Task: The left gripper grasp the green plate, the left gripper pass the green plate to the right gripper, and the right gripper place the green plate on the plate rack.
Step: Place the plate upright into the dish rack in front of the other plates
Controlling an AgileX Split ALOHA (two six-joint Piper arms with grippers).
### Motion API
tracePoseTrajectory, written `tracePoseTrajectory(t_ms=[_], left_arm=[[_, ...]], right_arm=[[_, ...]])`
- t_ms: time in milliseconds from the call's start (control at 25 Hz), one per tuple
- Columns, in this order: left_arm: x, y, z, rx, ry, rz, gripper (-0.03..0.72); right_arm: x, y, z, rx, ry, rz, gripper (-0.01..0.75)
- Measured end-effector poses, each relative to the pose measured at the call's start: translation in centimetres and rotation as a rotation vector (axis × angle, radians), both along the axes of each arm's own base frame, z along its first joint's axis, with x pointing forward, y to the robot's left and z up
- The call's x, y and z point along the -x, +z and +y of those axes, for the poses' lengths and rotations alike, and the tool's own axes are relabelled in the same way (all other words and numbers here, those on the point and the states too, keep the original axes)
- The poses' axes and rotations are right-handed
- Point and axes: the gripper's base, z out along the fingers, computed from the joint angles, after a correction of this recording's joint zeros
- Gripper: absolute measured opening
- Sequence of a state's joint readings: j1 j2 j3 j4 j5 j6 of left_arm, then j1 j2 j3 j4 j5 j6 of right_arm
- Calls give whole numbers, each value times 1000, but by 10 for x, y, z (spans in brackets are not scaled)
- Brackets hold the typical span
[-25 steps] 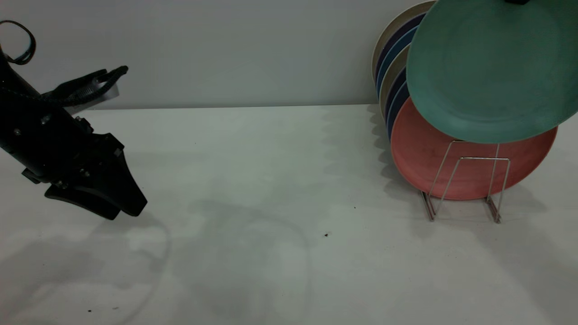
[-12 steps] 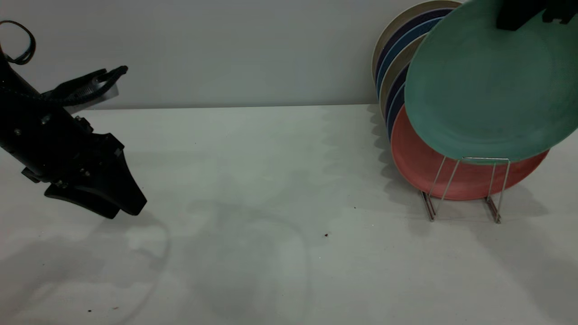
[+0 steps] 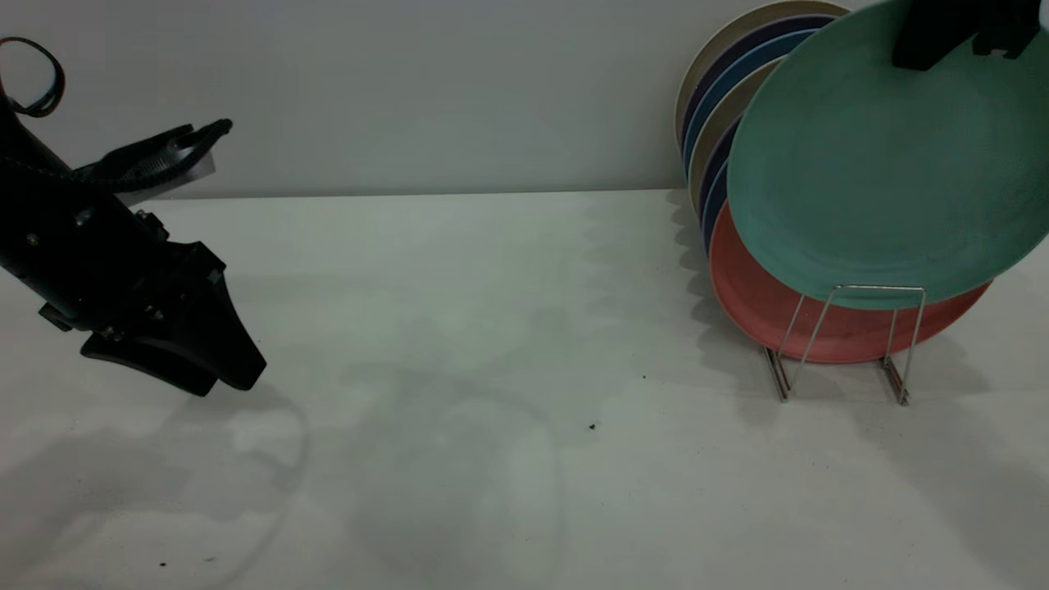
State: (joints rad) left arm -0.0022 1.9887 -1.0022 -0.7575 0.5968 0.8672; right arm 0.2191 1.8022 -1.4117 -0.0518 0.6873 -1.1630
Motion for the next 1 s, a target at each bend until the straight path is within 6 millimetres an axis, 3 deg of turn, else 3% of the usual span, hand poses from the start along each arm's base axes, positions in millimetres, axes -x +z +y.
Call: tracePoseTrajectory(t_ms=[360, 720, 880, 1000], left_arm=[[0, 0, 0, -1, 0, -2, 464], [-1, 0, 0, -2, 18, 3, 464], [-1, -1, 4, -42, 58, 30, 464], [-8, 4, 12, -136, 89, 55, 464]], right_arm=[[5, -3, 4, -60, -24, 71, 231], [15, -7, 6, -101, -51, 191, 240], [19, -8, 8, -208, -215, 270, 240], [20, -8, 10, -350, -465, 317, 240]])
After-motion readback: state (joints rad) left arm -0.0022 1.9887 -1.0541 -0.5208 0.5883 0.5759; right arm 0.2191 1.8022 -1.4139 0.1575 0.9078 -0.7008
